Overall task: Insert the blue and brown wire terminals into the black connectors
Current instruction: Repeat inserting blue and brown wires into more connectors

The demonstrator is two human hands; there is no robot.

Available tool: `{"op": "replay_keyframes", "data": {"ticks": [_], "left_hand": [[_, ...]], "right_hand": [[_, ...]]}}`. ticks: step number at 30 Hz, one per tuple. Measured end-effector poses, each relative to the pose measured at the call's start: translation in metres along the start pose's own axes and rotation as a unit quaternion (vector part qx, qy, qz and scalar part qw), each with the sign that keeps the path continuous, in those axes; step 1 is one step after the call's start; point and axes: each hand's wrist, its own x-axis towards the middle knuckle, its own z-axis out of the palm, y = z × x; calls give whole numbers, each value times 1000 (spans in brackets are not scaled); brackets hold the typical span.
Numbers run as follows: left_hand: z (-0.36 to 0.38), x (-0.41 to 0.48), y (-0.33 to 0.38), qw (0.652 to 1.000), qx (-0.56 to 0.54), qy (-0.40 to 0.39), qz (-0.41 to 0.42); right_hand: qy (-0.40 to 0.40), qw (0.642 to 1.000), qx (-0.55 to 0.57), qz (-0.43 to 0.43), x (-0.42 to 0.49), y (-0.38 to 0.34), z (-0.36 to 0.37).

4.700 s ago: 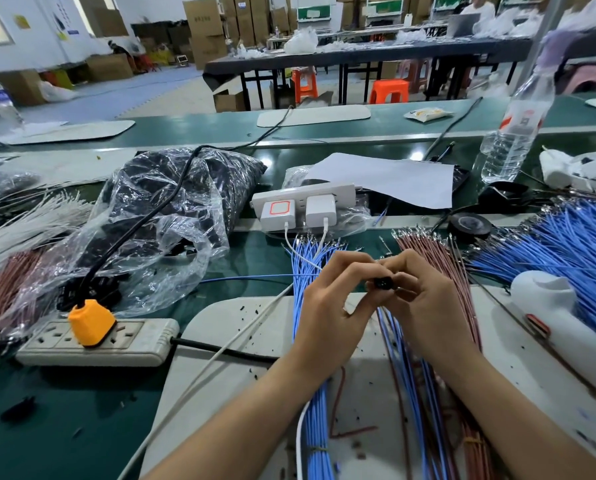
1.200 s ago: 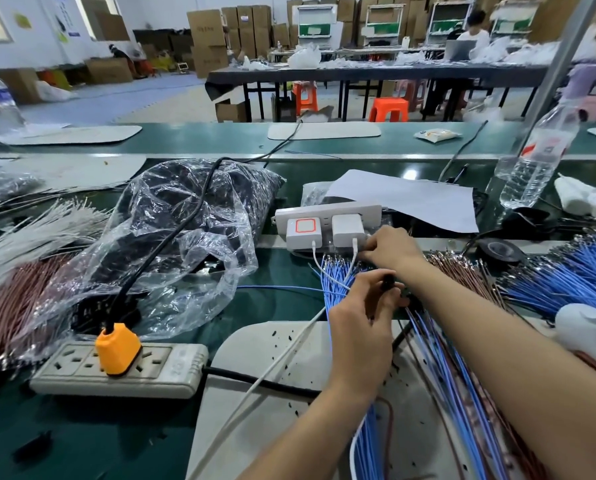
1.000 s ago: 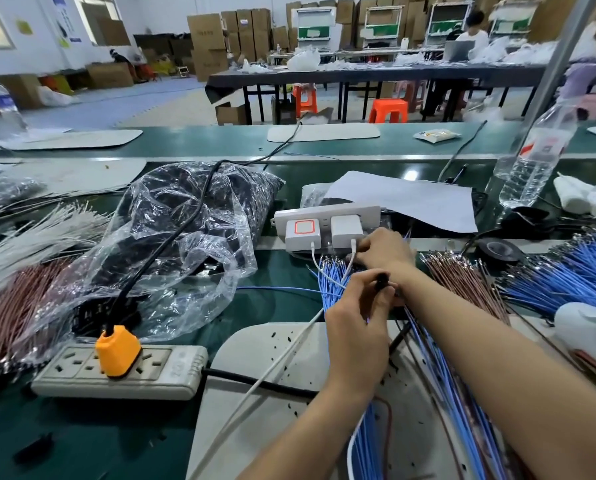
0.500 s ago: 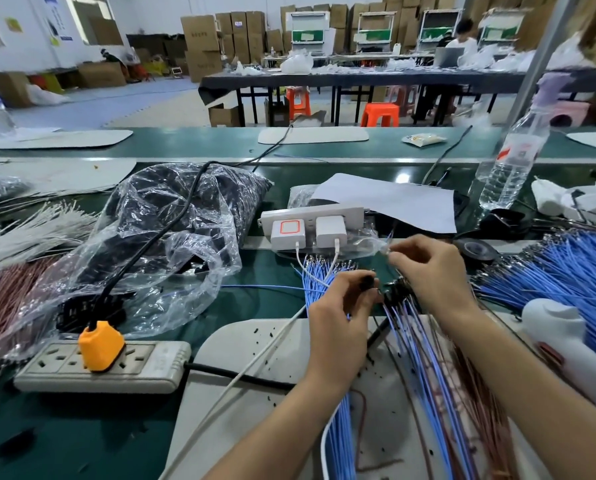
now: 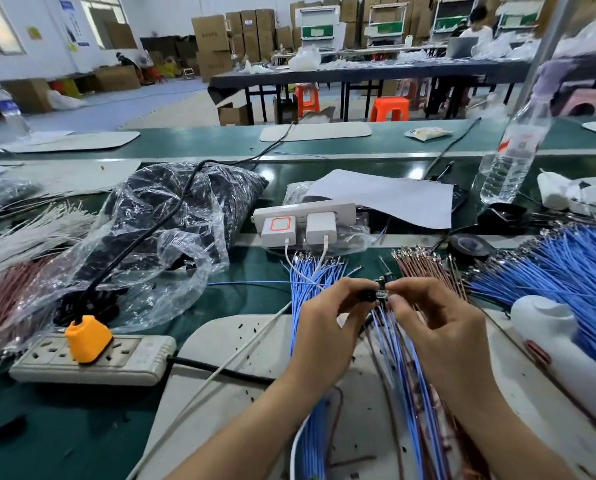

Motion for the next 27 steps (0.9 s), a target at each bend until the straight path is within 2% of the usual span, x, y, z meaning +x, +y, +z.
{"op": "replay_keyframes", "data": {"ticks": [7, 14, 20, 22, 27], "left_hand": [[-1, 1, 0, 1000, 9, -6, -5], [-1, 1, 0, 999, 42, -16, 31], [-1, 1, 2, 979, 177, 4, 103], [-1, 0, 2, 972, 205, 10, 110], [-2, 0, 3, 986, 151, -8, 72]], "right_hand": [[0, 1000, -11, 11, 0, 2, -2], [7, 1000, -27, 13, 1, 2, -4], [-22, 995, -89, 28, 4, 5, -9], [-45, 996, -48, 59, 7, 6, -12], [-87, 976, 95, 173, 14, 12, -18]]}}
